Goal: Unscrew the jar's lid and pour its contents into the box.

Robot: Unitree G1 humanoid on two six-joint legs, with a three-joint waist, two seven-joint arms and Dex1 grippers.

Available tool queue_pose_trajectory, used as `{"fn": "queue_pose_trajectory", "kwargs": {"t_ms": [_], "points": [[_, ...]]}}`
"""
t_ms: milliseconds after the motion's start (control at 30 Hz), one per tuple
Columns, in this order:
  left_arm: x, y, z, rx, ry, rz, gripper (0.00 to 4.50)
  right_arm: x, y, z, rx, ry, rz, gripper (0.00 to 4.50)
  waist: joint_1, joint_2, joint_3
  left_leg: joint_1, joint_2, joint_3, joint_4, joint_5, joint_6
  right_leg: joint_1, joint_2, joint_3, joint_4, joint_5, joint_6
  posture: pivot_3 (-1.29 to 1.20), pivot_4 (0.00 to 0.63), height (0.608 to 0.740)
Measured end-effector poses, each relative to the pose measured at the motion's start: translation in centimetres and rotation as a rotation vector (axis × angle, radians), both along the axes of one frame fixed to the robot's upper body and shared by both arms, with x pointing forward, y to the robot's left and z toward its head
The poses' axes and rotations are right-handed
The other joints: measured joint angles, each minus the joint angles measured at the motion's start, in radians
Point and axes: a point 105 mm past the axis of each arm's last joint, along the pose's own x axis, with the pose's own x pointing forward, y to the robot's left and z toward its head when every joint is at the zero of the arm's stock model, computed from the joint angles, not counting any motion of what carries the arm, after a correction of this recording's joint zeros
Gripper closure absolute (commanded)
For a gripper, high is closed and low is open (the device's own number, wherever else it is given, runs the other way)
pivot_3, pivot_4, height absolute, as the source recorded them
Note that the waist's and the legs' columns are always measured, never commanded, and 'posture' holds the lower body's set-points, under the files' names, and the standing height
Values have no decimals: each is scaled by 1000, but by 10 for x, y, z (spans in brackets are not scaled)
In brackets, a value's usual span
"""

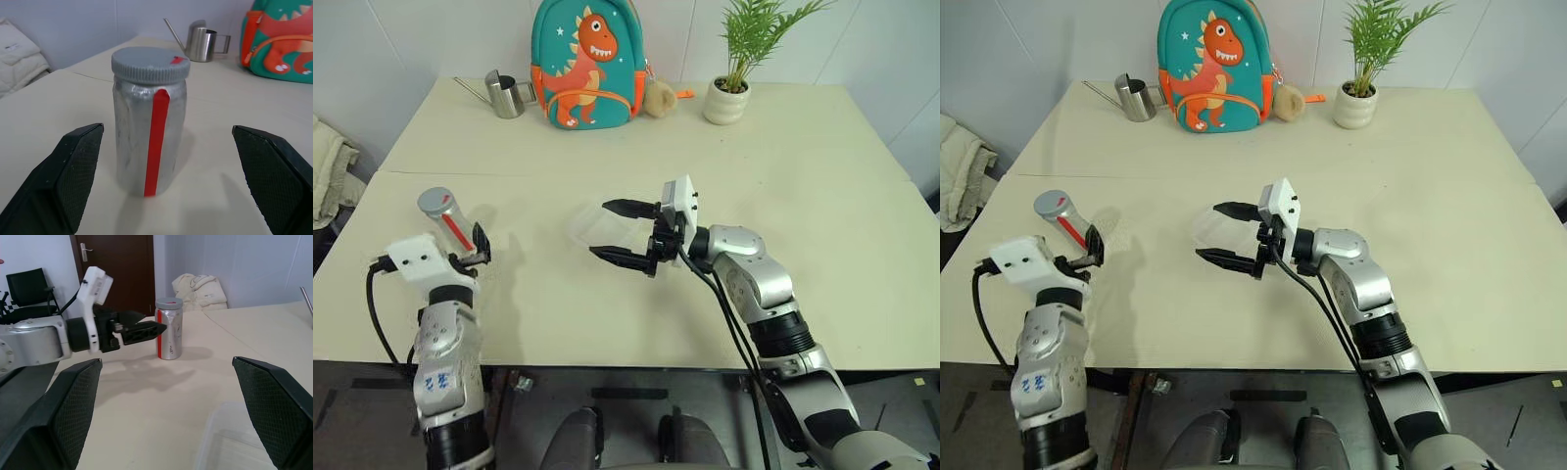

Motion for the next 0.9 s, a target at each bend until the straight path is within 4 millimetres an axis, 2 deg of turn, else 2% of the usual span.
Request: {"fn": "queue_pose_trajectory", "kwargs": {"t_ms": [267, 467, 633, 733, 900], "points": [[21, 2, -5, 2, 14, 18, 17, -3, 1, 10, 19, -35, -19, 0, 0, -1, 0, 0, 4, 2, 1, -2, -2, -1, 4, 3, 0, 0, -1, 0, 150, 740], [39, 22, 5, 27, 0, 56, 17, -3, -2, 14, 13, -44, -46, 0, -1, -2, 0, 0, 5, 4, 1, -2, -2, -2, 5, 5, 0, 1, -1, 0, 150, 740], [48, 31, -2, 21, 26, 79, 17, 0, -5, 14, 7, -43, -71, 0, -1, -2, 0, 0, 5, 5, 1, -3, -2, -3, 5, 6, 0, 1, -1, 0, 150, 740], [51, 33, -4, 19, 37, 79, 561, 2, -6, 14, 9, -43, -83, 0, -1, -3, 0, 0, 5, 5, 1, -3, -2, -3, 5, 6, 0, 1, -1, 0, 150, 740], [53, 30, -5, 28, 43, 63, 2098, 3, -7, 14, 13, -41, -99, 0, -2, -3, 0, 0, 6, 6, 1, -3, -2, -3, 5, 6, 0, 1, -1, 0, 150, 740]]}}
